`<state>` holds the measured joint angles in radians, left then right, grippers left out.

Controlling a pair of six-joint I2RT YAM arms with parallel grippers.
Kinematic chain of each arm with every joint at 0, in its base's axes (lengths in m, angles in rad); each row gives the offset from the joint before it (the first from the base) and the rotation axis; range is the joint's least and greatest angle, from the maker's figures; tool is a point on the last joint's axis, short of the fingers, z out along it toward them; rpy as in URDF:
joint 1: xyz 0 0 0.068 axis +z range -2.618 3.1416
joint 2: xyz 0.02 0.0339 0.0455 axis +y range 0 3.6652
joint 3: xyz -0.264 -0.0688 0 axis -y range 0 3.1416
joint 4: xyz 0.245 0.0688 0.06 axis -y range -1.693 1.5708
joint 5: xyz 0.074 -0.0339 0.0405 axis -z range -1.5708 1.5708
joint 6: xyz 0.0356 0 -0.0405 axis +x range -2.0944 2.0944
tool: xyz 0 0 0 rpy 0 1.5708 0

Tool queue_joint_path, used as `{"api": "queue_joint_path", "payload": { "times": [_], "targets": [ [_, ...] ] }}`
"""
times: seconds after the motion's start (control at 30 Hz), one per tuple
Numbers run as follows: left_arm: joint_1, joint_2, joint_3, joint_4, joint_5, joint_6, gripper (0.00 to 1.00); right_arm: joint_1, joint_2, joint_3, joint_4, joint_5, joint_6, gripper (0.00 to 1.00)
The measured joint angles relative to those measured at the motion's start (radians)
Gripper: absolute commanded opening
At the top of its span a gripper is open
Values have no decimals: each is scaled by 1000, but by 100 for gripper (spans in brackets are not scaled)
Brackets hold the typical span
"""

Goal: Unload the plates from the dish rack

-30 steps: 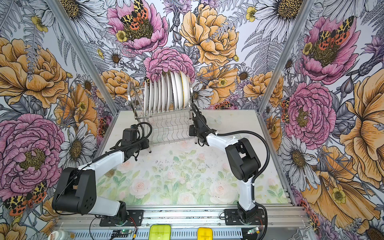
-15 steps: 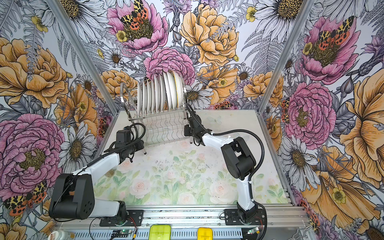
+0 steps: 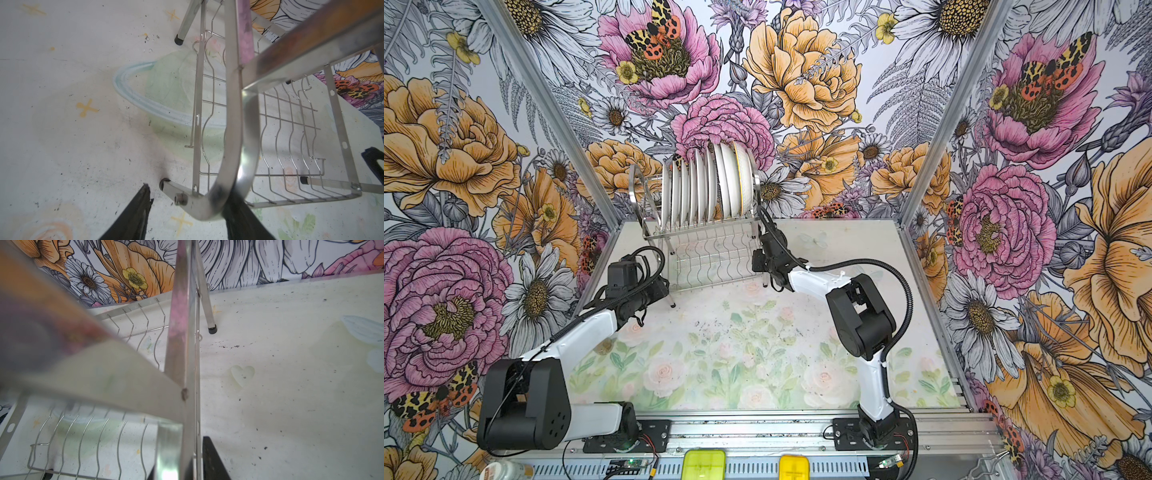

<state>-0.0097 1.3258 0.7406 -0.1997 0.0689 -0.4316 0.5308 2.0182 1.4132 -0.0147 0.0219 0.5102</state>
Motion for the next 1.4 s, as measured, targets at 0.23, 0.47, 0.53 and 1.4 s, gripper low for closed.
{"api": "queue_joint_path", "payload": {
  "times": [0.23, 0.47, 0.53, 1.4],
  "targets": [
    [6, -8, -1, -13, -6, -8, 68, 0, 0, 0, 0, 0, 0, 26],
    [12, -40, -10, -16, -35, -13, 75, -6, 0, -4, 1, 7, 69, 47],
    [14, -43, -11, -18, -38, -15, 75, -8, 0, -6, 3, 7, 77, 48],
    [21, -164, -39, -51, -77, -27, 99, -10, -144, -130, 6, 66, 96, 73]
  ]
}}
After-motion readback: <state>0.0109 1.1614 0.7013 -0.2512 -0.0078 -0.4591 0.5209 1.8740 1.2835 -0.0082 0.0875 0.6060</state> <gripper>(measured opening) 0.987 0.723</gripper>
